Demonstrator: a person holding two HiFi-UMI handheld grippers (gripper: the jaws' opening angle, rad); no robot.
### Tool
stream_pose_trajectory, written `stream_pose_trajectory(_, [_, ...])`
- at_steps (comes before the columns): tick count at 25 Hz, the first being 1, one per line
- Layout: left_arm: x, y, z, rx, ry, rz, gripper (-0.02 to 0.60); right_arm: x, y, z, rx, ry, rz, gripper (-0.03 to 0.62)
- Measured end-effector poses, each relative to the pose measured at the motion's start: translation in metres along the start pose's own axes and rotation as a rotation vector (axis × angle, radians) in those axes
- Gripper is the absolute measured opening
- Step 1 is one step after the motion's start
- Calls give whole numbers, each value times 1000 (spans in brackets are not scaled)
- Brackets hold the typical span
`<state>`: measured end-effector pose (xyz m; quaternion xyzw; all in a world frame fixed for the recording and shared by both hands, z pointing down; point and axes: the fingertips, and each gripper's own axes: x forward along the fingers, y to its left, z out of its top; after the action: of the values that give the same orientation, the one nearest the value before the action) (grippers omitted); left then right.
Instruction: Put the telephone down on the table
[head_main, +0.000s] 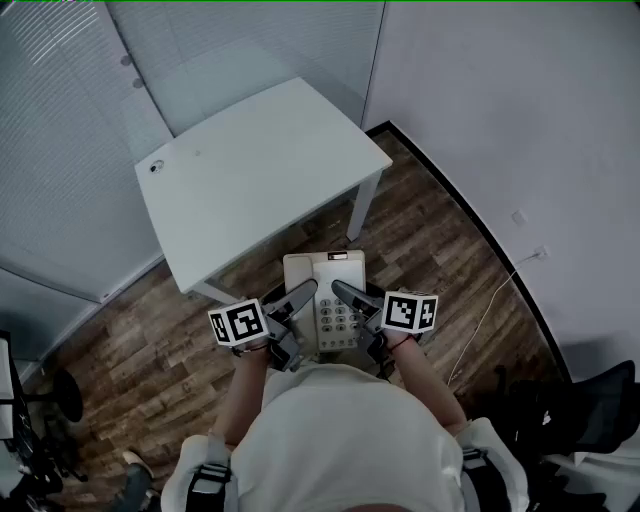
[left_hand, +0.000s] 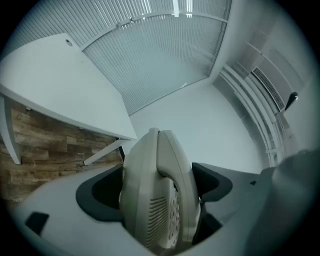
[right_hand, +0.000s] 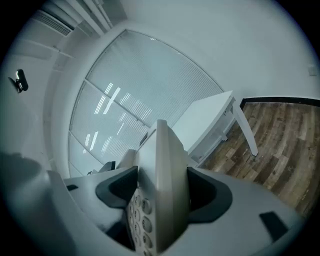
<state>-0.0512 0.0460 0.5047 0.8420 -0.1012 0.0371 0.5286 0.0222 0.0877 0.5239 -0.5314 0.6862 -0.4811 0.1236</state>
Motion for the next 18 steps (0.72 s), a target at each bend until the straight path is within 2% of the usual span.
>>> stream_pose_trajectory(3, [-13,-11,-18,6,-7,10,410,-16,7,-17,1,5,12,314])
stream_pose_trajectory(7, [-47,-30,-91,-4,-30,22,410,-68,14,-78,-11,26,20,314])
stream_pose_trajectory(10, [-63,-40,-125,-7,-41,33,410,-92,17,-107,-10,38,26,314])
stream_pose_trajectory(14, [-78,-47,-157,-6,-30,39,410,-114,19,-137,0,35,29,314])
stream_pose_trajectory(18, [-87,-50,-174,-3,-26,39,410,-125,20,-153,4,27,24,314])
